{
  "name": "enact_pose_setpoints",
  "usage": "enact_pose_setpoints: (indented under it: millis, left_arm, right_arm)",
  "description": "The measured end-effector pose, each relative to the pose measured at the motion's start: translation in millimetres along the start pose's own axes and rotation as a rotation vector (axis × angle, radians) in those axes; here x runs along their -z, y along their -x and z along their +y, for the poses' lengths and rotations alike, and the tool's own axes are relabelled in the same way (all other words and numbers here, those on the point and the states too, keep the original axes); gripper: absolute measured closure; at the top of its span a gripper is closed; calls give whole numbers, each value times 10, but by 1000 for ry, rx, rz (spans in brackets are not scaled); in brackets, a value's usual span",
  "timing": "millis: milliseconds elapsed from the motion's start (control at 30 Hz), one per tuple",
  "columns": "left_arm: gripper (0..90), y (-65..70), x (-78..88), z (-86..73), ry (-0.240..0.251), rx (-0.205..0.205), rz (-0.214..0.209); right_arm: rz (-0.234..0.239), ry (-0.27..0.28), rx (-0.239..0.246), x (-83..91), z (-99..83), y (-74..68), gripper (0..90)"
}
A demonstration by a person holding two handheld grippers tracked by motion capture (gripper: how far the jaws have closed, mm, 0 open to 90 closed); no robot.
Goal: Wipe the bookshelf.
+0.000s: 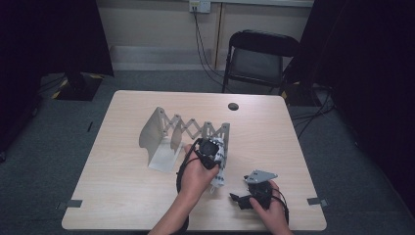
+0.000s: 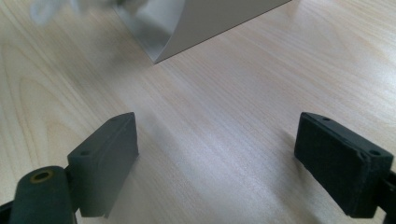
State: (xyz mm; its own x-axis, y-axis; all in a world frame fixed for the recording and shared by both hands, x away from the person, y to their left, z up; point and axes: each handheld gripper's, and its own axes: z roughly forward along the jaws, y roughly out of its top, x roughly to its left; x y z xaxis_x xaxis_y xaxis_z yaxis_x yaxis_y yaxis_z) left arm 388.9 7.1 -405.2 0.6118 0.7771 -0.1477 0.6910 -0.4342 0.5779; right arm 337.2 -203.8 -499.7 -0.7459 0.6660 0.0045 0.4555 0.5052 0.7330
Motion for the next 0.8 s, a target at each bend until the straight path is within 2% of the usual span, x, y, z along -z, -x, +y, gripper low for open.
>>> enact_pose_setpoints:
  millis: [67,233,367,600,733,767,800]
  left_arm:
    - [818,-18,-102,-94,-19,13,-2]
    - [818,-15,-269,-254,-53,17,-5]
    - [818,-28,-309,-321,-45,32,-7]
    - [817,-61,-238,-291,-49,41,-12]
    - [817,-52,-82,-167,-25,27,-11]
    - [817,-40,38,-72,-1,17,-7]
    - [817,-40,38,-72,-1,17,-7]
  right_arm:
    - [0,0,0,0,0,0,128]
    - [1,-1,1,1,0,1,128]
    - [1,-1,1,1,0,0,128]
    - [1,-1,-1,1,0,0,128]
    - [1,-1,0,1,0,0,128]
    - [0,0,-1,0,0,0,128]
    - [0,0,-1,0,0,0,128]
